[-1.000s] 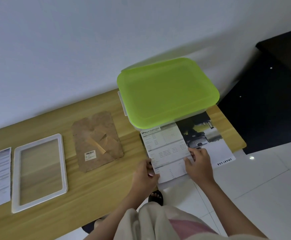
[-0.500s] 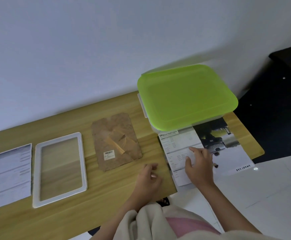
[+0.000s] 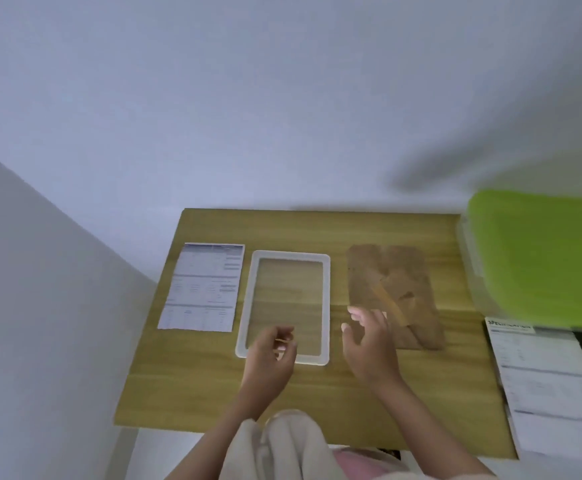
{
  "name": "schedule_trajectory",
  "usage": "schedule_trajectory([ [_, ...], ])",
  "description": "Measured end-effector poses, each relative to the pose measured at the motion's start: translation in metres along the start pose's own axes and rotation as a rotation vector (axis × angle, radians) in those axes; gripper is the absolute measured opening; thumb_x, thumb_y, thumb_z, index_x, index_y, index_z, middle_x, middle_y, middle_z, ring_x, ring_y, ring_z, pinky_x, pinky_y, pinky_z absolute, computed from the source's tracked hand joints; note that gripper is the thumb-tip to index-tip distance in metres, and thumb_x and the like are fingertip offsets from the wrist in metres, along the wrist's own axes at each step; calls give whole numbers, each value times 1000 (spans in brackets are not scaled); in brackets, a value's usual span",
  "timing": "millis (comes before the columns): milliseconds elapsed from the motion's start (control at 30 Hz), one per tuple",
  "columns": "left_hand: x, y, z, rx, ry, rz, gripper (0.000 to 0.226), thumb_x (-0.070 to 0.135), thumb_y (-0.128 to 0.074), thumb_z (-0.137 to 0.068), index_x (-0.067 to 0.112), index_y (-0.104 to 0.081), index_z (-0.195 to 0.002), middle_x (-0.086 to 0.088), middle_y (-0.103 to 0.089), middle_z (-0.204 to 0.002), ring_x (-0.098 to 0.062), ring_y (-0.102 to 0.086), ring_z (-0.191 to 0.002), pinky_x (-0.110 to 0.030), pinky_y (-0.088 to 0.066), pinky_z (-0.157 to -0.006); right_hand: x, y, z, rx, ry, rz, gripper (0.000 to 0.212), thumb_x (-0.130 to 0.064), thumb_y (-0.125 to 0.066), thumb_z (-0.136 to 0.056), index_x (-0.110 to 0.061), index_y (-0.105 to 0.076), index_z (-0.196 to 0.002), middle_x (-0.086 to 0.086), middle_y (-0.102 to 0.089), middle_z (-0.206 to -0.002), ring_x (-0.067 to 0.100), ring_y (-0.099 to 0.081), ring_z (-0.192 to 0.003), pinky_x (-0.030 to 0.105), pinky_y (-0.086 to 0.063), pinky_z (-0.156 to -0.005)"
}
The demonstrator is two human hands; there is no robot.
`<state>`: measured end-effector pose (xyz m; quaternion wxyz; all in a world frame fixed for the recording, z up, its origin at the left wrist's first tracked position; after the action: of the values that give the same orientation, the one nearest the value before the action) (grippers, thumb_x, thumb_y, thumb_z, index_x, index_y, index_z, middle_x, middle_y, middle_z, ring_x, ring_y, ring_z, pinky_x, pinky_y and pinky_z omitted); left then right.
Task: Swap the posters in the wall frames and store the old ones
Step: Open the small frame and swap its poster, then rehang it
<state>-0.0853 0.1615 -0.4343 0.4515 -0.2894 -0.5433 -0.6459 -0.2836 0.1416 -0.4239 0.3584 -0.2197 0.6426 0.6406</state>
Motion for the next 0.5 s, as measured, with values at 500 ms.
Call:
schedule_trajectory([
  [500,-90,179,-48,293,269,-179,34,19,-62,-84,19,-55,-118,2,-46,-117,-17,-43,-115,-26,-36,-90,-149,-175,-26,-366,13,-114,41,-17,-55,-91,-14,-47,-132,4,-49,-130,15,-53,-114,14,-38,-89],
])
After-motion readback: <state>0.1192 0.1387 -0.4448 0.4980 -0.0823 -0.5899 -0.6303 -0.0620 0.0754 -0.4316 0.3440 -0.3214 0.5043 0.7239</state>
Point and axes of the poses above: each hand's wrist, its own z-axis away from the middle knuckle, its own y-axis out of the back of the hand, x = y × z, the point moved 7 cm from there along -z, towards the middle knuckle
